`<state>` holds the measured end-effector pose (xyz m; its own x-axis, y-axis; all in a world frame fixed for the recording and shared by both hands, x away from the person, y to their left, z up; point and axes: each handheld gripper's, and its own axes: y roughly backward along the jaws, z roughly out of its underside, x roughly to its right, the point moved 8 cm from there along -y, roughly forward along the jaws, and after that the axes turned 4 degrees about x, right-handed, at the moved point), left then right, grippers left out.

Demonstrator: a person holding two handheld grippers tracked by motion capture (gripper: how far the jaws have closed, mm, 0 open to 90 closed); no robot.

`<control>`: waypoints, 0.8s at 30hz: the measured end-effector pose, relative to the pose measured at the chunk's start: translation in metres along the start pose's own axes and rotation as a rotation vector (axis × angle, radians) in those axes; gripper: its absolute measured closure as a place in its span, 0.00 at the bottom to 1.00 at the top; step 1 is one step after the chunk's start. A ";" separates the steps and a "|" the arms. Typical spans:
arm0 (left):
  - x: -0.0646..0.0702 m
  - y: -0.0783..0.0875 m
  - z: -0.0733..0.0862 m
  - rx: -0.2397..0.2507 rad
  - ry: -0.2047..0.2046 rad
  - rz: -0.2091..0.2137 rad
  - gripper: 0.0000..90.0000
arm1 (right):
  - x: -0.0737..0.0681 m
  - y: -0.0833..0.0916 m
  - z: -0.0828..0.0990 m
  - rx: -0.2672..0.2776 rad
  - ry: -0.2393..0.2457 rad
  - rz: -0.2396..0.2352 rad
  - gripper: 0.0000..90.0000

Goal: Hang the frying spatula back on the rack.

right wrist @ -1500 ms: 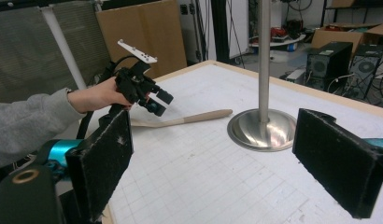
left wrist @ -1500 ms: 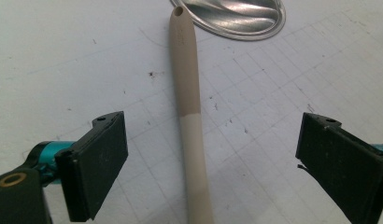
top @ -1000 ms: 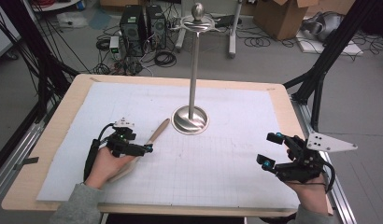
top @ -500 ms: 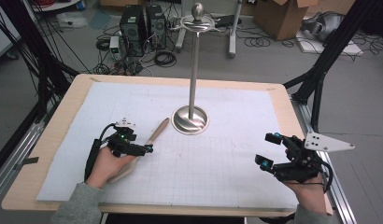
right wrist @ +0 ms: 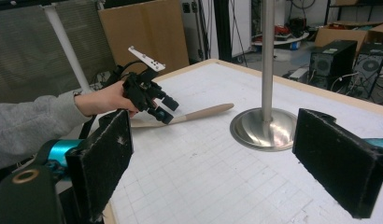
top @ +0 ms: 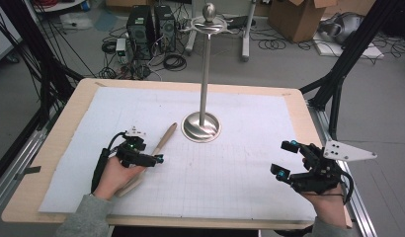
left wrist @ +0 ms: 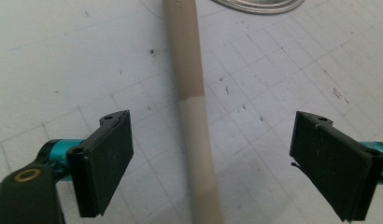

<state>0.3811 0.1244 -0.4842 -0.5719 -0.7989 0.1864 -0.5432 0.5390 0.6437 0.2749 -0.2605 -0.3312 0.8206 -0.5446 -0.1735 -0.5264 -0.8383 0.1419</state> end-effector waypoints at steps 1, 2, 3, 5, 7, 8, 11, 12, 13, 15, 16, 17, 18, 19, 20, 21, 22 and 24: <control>0.000 0.000 0.000 -0.004 -0.001 0.002 0.16 | 0.000 0.000 0.000 -0.003 -0.002 0.000 0.13; 0.000 0.000 0.000 -0.002 0.002 0.003 0.16 | 0.000 -0.001 0.000 -0.004 0.002 -0.002 0.13; -0.001 0.000 0.000 -0.001 0.004 0.003 0.16 | 0.000 -0.001 0.000 -0.004 0.002 -0.002 0.13; -0.002 0.000 0.000 0.002 0.009 -0.003 0.17 | 0.000 -0.001 0.001 -0.007 -0.002 -0.002 0.13; -0.003 0.000 0.000 0.000 0.009 -0.010 0.18 | 0.000 -0.001 0.001 -0.005 -0.001 -0.001 0.13; -0.004 0.000 0.000 0.002 0.015 -0.014 0.18 | 0.000 -0.001 0.001 -0.005 -0.001 -0.001 0.13; -0.003 -0.001 0.000 0.000 0.013 -0.017 0.19 | -0.001 0.000 0.000 -0.003 -0.001 -0.002 0.13; -0.004 -0.001 0.001 -0.006 0.013 -0.022 0.19 | -0.001 0.000 0.000 -0.004 -0.001 -0.003 0.13; -0.003 -0.002 0.001 -0.011 0.016 -0.021 0.20 | -0.001 0.000 0.000 -0.003 -0.001 -0.003 0.13; -0.004 -0.004 0.002 -0.023 0.016 -0.027 0.21 | -0.001 0.000 0.000 -0.001 -0.003 -0.003 0.13; -0.004 -0.004 0.003 -0.030 0.013 -0.028 0.22 | 0.000 0.000 0.000 -0.001 0.000 -0.003 0.13; -0.004 -0.004 0.004 -0.035 0.012 -0.027 0.23 | 0.000 0.000 0.000 -0.002 0.000 -0.002 0.12; -0.004 -0.005 0.004 -0.036 0.016 -0.030 0.24 | 0.000 0.000 0.000 -0.003 -0.001 -0.001 0.13; -0.005 -0.005 0.004 -0.037 0.016 -0.033 0.24 | 0.000 0.000 0.000 -0.003 -0.001 -0.001 0.13; -0.005 -0.005 0.004 -0.040 0.017 -0.033 0.25 | 0.000 0.000 0.000 -0.003 -0.001 -0.002 0.13; -0.005 -0.004 0.004 -0.046 0.013 -0.033 0.26 | 0.000 0.000 0.001 -0.004 0.001 -0.003 0.13; -0.006 -0.004 0.004 -0.046 0.014 -0.033 0.26 | 0.000 -0.001 0.001 -0.008 -0.001 -0.005 0.13; -0.006 -0.004 0.005 -0.048 0.016 -0.037 0.27 | 0.000 -0.001 0.001 -0.008 -0.004 -0.004 0.13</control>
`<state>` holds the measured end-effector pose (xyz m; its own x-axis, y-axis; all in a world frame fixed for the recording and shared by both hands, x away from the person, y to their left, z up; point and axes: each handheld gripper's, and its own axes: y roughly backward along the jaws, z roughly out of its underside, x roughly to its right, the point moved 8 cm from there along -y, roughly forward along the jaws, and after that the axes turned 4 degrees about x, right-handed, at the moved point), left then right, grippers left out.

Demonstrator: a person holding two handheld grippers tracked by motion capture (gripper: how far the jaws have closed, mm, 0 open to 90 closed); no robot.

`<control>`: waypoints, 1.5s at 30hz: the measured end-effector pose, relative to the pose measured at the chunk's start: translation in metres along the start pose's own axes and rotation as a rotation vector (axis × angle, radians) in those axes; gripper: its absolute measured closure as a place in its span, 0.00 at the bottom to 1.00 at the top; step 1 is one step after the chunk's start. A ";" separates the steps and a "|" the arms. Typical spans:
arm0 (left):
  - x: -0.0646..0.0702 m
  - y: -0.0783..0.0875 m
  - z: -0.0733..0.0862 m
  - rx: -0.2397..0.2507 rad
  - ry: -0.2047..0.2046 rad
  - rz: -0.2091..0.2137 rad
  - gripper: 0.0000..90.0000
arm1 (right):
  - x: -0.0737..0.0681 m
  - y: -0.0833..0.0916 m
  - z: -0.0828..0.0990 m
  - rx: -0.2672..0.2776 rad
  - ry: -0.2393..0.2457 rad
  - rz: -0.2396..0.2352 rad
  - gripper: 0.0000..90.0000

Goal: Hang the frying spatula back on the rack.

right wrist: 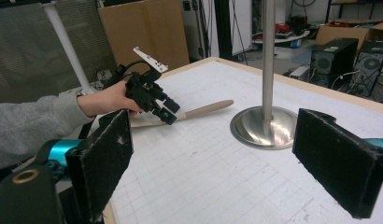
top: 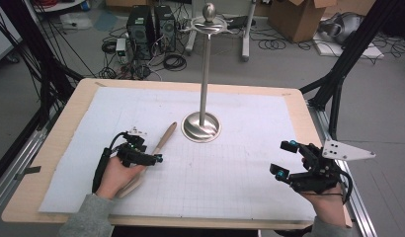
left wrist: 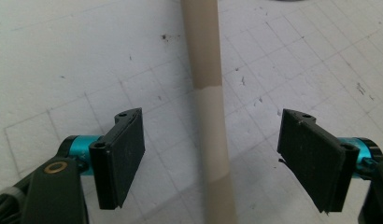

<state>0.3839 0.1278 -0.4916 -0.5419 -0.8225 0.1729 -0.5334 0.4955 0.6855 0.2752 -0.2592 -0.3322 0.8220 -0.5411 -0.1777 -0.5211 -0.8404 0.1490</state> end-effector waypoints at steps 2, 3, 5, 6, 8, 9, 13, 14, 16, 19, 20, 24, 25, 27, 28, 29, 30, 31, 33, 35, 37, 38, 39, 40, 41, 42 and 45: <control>0.000 -0.001 0.000 0.005 0.007 -0.007 0.29 | 0.000 0.000 0.000 0.000 0.002 -0.003 0.13; 0.000 -0.001 0.000 0.000 0.007 -0.009 0.30 | 0.000 -0.001 0.000 0.000 0.003 -0.004 0.13; 0.000 -0.001 0.001 -0.009 0.008 -0.010 0.32 | 0.000 -0.001 0.000 -0.005 0.003 -0.006 0.13; 0.000 -0.001 0.001 -0.009 0.007 -0.011 0.33 | 0.000 -0.002 0.000 -0.006 0.004 -0.006 0.13; -0.001 -0.001 0.001 -0.010 0.002 -0.023 0.35 | 0.000 -0.003 0.001 -0.013 0.005 -0.010 0.13; -0.001 -0.001 0.001 -0.010 0.000 -0.026 0.36 | -0.001 -0.003 0.001 -0.016 0.000 -0.010 0.13; -0.002 0.000 0.001 -0.010 -0.004 -0.034 0.39 | -0.001 -0.003 0.001 -0.012 0.006 -0.013 0.13; -0.002 0.000 0.001 -0.012 -0.009 -0.039 0.40 | -0.001 -0.002 0.001 -0.012 0.002 -0.012 0.13; -0.002 0.000 0.001 -0.012 -0.018 -0.048 0.41 | -0.001 -0.002 0.001 -0.013 0.001 -0.012 0.13; 0.000 0.000 0.001 -0.009 -0.033 -0.058 0.42 | -0.001 -0.003 0.002 -0.017 0.004 -0.014 0.13; 0.000 -0.001 0.001 -0.007 -0.036 -0.058 0.43 | -0.001 -0.004 0.002 -0.018 0.004 -0.014 0.13; 0.003 -0.002 0.001 -0.003 -0.050 -0.066 0.44 | -0.001 -0.004 0.002 -0.022 0.009 -0.015 0.13; 0.003 -0.002 0.001 -0.001 -0.052 -0.069 0.44 | -0.001 -0.004 0.002 -0.020 0.007 -0.016 0.13; 0.003 -0.002 0.001 0.000 -0.057 -0.076 0.46 | -0.002 -0.004 0.002 -0.021 0.005 -0.016 0.13; 0.003 -0.002 0.001 0.002 -0.057 -0.077 0.47 | -0.002 -0.004 0.002 -0.021 0.003 -0.016 0.13; 0.003 -0.003 0.001 0.004 -0.059 -0.076 0.48 | -0.002 -0.004 0.002 -0.022 0.006 -0.016 0.13; 0.004 -0.003 0.001 0.005 -0.062 -0.077 0.48 | -0.002 -0.004 0.002 -0.021 0.004 -0.016 0.13; 0.005 -0.003 0.001 0.009 -0.063 -0.080 0.49 | -0.002 -0.004 0.002 -0.021 0.002 -0.016 0.13; 0.006 -0.004 0.001 0.006 -0.081 -0.088 0.50 | -0.002 -0.004 0.002 -0.022 0.003 -0.018 0.13; 0.007 -0.004 0.002 0.005 -0.089 -0.095 0.51 | -0.003 -0.004 0.003 -0.022 0.005 -0.020 0.13; 0.006 -0.004 0.002 0.010 -0.092 -0.104 0.53 | -0.003 -0.003 0.002 -0.020 0.004 -0.019 0.13; 0.006 -0.004 0.001 0.013 -0.088 -0.111 0.54 | -0.003 -0.003 0.002 -0.021 0.007 -0.017 0.13; 0.006 -0.003 0.002 0.014 -0.088 -0.114 0.56 | -0.003 -0.003 0.002 -0.022 0.006 -0.017 0.13; 0.006 -0.004 0.002 0.019 -0.090 -0.117 0.57 | -0.003 -0.003 0.002 -0.022 0.005 -0.017 0.13; 0.006 -0.003 0.002 0.019 -0.096 -0.119 0.59 | -0.004 -0.003 0.002 -0.021 0.008 -0.018 0.13; 0.007 -0.003 0.002 0.038 -0.092 -0.115 0.60 | -0.004 -0.003 0.002 -0.023 0.012 -0.019 0.13; 0.006 -0.003 0.005 0.079 -0.087 -0.113 0.65 | -0.004 -0.003 0.002 -0.025 0.016 -0.020 0.13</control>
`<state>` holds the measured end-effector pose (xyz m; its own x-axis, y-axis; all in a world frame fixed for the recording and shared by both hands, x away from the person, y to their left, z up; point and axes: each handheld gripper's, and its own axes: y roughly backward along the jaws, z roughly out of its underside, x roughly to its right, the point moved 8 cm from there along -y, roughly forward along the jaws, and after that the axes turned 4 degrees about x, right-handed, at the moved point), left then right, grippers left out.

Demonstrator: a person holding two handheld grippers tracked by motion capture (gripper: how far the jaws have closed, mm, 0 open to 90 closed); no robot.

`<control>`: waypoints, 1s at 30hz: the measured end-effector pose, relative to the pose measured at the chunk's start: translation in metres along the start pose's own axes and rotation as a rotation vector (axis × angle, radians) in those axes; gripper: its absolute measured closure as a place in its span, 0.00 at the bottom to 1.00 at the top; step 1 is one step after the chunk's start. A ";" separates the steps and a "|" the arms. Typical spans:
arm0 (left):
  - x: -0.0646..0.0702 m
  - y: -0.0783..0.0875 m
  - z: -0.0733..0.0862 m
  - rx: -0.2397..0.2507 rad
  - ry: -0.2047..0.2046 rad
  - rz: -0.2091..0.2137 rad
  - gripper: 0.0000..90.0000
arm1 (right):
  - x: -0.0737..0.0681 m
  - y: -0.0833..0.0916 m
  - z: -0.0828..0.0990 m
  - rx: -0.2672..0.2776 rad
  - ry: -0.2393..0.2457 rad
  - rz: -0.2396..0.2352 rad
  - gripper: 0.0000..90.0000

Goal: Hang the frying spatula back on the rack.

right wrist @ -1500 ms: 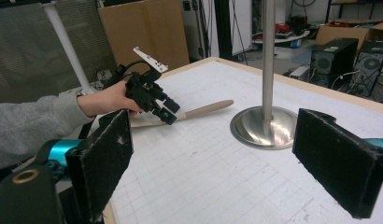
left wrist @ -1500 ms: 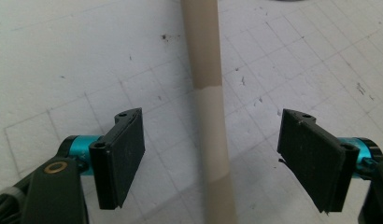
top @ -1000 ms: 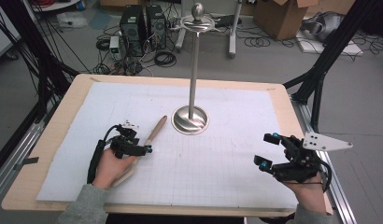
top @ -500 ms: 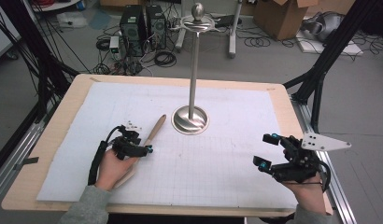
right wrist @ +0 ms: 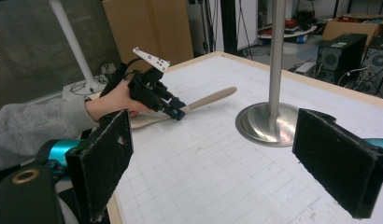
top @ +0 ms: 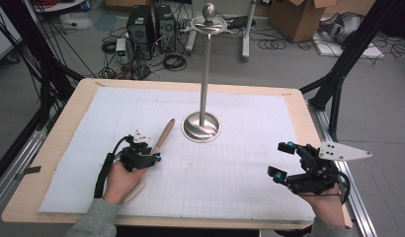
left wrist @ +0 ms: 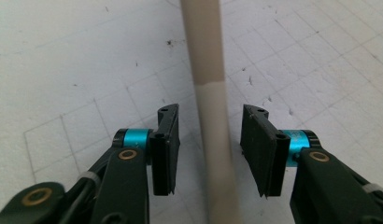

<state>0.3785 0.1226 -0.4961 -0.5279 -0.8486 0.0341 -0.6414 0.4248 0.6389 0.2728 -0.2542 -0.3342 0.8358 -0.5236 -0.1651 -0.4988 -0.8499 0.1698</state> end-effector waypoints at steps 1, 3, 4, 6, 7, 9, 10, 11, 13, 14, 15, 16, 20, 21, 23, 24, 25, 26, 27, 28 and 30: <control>0.001 0.000 -0.001 0.001 0.003 -0.006 0.65 | 0.000 0.000 0.000 -0.002 -0.002 0.001 0.13; 0.001 0.000 0.000 -0.006 -0.013 -0.010 0.66 | -0.001 0.000 0.000 -0.002 -0.005 0.000 0.13; 0.001 0.000 0.000 -0.006 -0.008 -0.011 0.66 | -0.001 0.000 0.000 -0.002 -0.004 0.001 0.13; 0.001 0.000 0.000 -0.005 -0.015 -0.012 0.68 | -0.001 0.001 0.000 -0.003 -0.001 -0.002 0.13; 0.002 0.000 0.000 -0.002 -0.014 -0.006 0.70 | -0.001 0.001 0.000 -0.002 0.000 -0.001 0.13; 0.003 0.000 0.000 -0.001 -0.018 -0.001 0.74 | -0.001 0.001 0.000 0.000 -0.005 0.000 0.13; 0.003 0.000 0.000 0.002 -0.021 0.001 0.75 | -0.001 0.001 0.000 -0.001 -0.005 0.000 0.13; 0.003 0.001 0.000 -0.003 -0.029 0.000 0.78 | -0.001 0.001 0.000 -0.002 -0.006 0.001 0.13; 0.004 0.001 0.000 -0.001 -0.025 0.009 0.82 | -0.001 0.001 0.000 -0.003 -0.003 0.001 0.13; 0.004 0.001 0.000 0.001 -0.031 0.006 0.83 | -0.001 0.000 0.000 -0.004 -0.002 -0.001 0.13; 0.004 0.000 0.000 0.003 -0.029 0.006 0.83 | -0.002 0.000 0.000 -0.007 -0.004 -0.002 0.13; 0.004 0.001 0.000 0.001 -0.033 0.007 0.83 | -0.002 0.000 0.000 -0.007 -0.005 0.000 0.13; 0.005 0.001 0.000 -0.001 -0.031 0.020 0.84 | -0.002 0.000 0.000 -0.009 0.003 -0.005 0.13; 0.006 0.001 0.000 0.003 -0.035 0.019 0.85 | -0.002 0.000 0.000 -0.009 0.001 -0.005 0.13; 0.007 0.001 0.000 0.002 -0.051 0.014 0.85 | -0.003 0.000 0.000 -0.008 0.000 -0.006 0.13; 0.008 0.001 0.000 0.002 -0.051 0.015 0.85 | -0.003 0.000 -0.001 -0.006 0.000 -0.005 0.13; 0.008 0.001 0.000 0.000 -0.052 0.017 0.86 | -0.003 0.000 -0.001 -0.006 0.001 -0.005 0.13; 0.008 0.001 0.000 0.002 -0.047 0.018 0.86 | -0.003 0.000 0.000 -0.009 0.000 -0.007 0.13; 0.007 0.001 0.000 0.001 -0.049 0.022 0.86 | -0.003 0.000 0.000 -0.009 0.000 -0.006 0.13; 0.008 0.001 0.000 0.005 -0.046 0.022 0.86 | -0.003 0.000 0.000 -0.010 -0.002 -0.006 0.13; 0.007 0.001 0.000 0.001 -0.049 0.023 0.86 | -0.003 0.000 0.000 -0.010 -0.002 -0.006 0.13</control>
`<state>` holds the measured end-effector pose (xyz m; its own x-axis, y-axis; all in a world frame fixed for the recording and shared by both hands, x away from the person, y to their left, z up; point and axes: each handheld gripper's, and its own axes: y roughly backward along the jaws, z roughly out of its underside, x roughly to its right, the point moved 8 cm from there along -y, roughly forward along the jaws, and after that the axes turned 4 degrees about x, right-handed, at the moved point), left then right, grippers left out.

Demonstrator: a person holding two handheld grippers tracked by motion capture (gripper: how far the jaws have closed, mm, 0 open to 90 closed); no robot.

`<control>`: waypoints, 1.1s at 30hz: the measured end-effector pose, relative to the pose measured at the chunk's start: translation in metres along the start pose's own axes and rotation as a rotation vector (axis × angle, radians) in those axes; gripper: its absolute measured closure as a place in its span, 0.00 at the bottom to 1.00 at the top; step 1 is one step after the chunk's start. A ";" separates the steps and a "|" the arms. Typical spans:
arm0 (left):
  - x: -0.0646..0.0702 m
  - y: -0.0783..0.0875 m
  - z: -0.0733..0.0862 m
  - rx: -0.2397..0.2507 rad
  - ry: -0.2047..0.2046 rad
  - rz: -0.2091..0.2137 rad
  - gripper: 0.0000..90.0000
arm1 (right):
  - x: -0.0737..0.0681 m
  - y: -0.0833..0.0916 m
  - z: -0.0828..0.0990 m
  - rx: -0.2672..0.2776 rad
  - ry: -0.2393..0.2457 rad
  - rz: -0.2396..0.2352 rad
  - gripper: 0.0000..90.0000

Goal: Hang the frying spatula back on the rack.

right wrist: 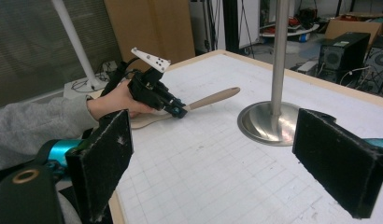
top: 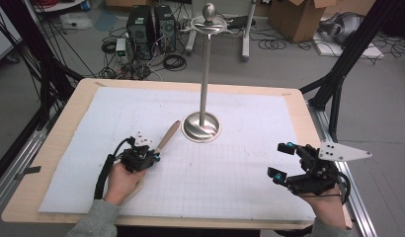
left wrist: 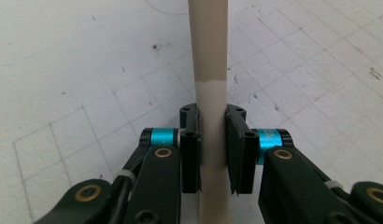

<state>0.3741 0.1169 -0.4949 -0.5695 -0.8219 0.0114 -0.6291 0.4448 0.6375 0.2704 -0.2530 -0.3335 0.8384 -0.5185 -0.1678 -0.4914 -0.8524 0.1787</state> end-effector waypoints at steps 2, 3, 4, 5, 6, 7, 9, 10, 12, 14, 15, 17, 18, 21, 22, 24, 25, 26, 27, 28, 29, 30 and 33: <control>0.000 0.000 0.000 0.000 0.002 0.002 0.86 | 0.000 0.000 0.000 -0.001 0.000 0.000 0.13; 0.000 0.000 0.000 0.000 0.002 0.002 0.86 | 0.000 0.000 0.000 0.000 0.000 0.000 0.13; 0.000 0.000 0.000 0.000 0.001 0.002 0.86 | 0.001 0.000 0.000 0.002 0.002 0.001 0.13; 0.000 0.000 0.000 0.000 0.002 0.002 0.86 | 0.000 0.000 0.000 0.001 -0.002 0.001 0.13; 0.000 0.000 0.000 0.001 0.004 0.004 0.86 | 0.000 0.000 0.000 0.001 -0.003 0.000 0.13; 0.000 0.001 0.000 0.001 0.004 0.004 0.86 | 0.000 0.000 0.000 0.000 0.000 -0.001 0.13; 0.000 0.001 -0.001 0.003 0.003 0.004 0.86 | 0.000 0.000 0.000 0.000 0.001 -0.002 0.13; 0.000 0.002 -0.001 0.004 0.005 0.006 0.86 | 0.000 0.000 0.000 0.000 0.001 -0.001 0.13; -0.001 0.003 -0.001 0.006 0.007 0.002 0.86 | 0.001 0.000 0.000 0.001 0.000 0.000 0.13; -0.001 0.005 -0.001 0.003 0.002 0.000 0.86 | 0.001 0.000 0.000 0.005 0.003 0.003 0.13; -0.001 0.005 -0.002 0.009 0.004 -0.003 0.86 | 0.001 0.000 0.000 0.005 0.004 0.002 0.13; -0.001 0.007 -0.002 0.010 -0.001 0.000 0.86 | 0.001 0.000 0.000 0.004 0.004 0.001 0.13; -0.001 0.007 -0.003 0.016 -0.001 -0.002 0.86 | 0.001 0.000 0.000 0.005 0.004 0.002 0.13; -0.002 0.010 -0.004 0.022 -0.003 0.001 0.86 | 0.001 0.000 0.000 0.005 0.002 0.002 0.13; -0.001 0.011 -0.005 0.030 0.001 0.005 0.86 | 0.001 0.000 0.000 0.005 0.001 0.003 0.13; -0.002 0.013 -0.006 0.037 0.003 0.010 0.86 | 0.001 0.000 0.000 0.005 0.003 0.002 0.13; -0.002 0.015 -0.007 0.040 0.005 0.010 0.86 | 0.001 0.000 0.000 0.004 0.000 0.003 0.13; -0.002 0.016 -0.007 0.046 0.009 0.015 0.86 | 0.001 0.000 0.000 0.004 0.000 0.003 0.13; -0.003 0.017 -0.008 0.048 0.009 0.014 0.86 | 0.001 0.000 0.000 0.004 -0.001 0.003 0.13; -0.004 0.018 -0.008 0.047 0.005 0.014 0.86 | 0.001 0.000 0.000 0.003 -0.001 0.002 0.13; -0.004 0.019 -0.009 0.054 0.009 0.019 0.86 | 0.001 0.000 0.000 0.003 0.000 0.001 0.13; -0.004 0.020 -0.010 0.060 0.014 0.018 0.86 | 0.001 0.000 0.000 0.003 -0.001 0.002 0.13; -0.005 0.024 -0.012 0.075 0.020 0.024 0.86 | 0.001 0.000 0.000 0.001 -0.003 0.001 0.13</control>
<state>0.3683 0.1277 -0.4704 -0.5748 -0.8172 0.0421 -0.6538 0.4896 0.5770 0.2711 -0.2537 -0.3341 0.8371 -0.5198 -0.1704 -0.4927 -0.8518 0.1782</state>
